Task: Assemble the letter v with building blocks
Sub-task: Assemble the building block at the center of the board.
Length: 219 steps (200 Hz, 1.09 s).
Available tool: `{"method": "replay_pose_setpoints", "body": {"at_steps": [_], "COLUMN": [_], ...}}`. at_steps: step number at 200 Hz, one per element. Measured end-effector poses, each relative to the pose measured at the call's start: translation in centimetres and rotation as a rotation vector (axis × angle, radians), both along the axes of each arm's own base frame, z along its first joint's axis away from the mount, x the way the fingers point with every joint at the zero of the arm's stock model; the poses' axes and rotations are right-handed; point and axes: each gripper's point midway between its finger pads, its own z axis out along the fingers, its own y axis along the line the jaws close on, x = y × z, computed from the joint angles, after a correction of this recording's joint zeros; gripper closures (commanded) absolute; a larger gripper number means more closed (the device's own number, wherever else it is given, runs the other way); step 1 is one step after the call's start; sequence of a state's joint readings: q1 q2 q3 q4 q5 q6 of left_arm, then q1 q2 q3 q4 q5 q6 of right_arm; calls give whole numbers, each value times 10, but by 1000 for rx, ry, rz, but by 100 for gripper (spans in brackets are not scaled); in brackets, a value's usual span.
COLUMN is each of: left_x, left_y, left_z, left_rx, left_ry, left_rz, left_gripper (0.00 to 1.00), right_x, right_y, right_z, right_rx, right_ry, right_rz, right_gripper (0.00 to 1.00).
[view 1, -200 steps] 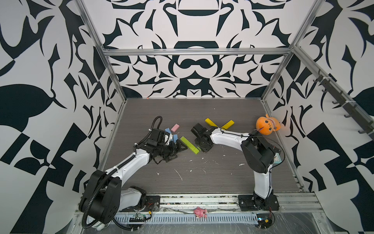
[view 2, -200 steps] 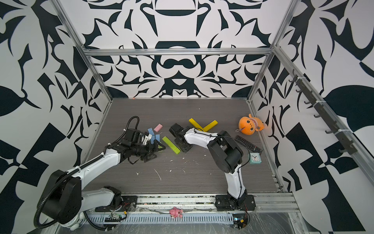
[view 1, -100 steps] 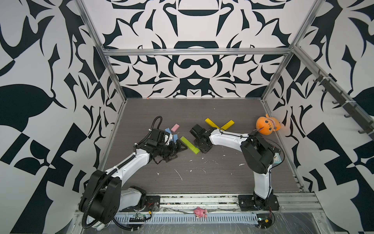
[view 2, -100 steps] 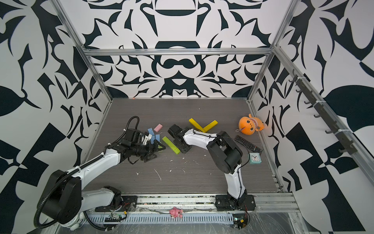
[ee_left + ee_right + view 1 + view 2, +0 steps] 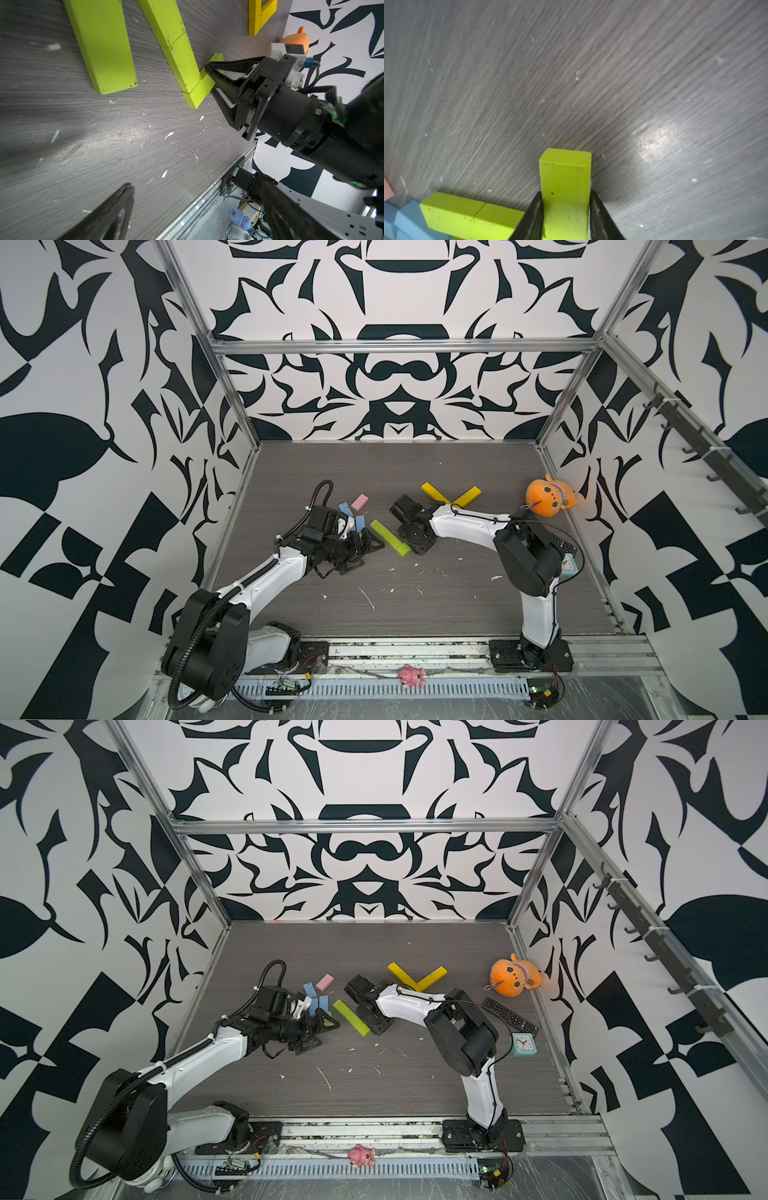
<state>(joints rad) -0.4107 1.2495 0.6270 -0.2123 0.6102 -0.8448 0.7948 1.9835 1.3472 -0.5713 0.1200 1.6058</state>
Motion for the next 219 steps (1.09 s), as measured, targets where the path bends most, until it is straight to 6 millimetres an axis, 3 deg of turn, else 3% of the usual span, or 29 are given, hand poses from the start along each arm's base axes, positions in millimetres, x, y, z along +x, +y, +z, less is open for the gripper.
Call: {"method": "replay_pose_setpoints", "body": {"at_steps": [129, 219], "left_x": [0, -1], "left_y": [0, 0], "left_z": [0, 0], "left_rx": [0, -3], "left_ry": [0, 1], "left_rz": [0, -3], "left_gripper": [1, 1], "right_x": [3, 4], "right_y": [5, 7], "right_z": [2, 3], "right_rx": [28, 40], "right_ry": [-12, -24], "right_rz": [-8, -9], "right_gripper": [47, 44]}}
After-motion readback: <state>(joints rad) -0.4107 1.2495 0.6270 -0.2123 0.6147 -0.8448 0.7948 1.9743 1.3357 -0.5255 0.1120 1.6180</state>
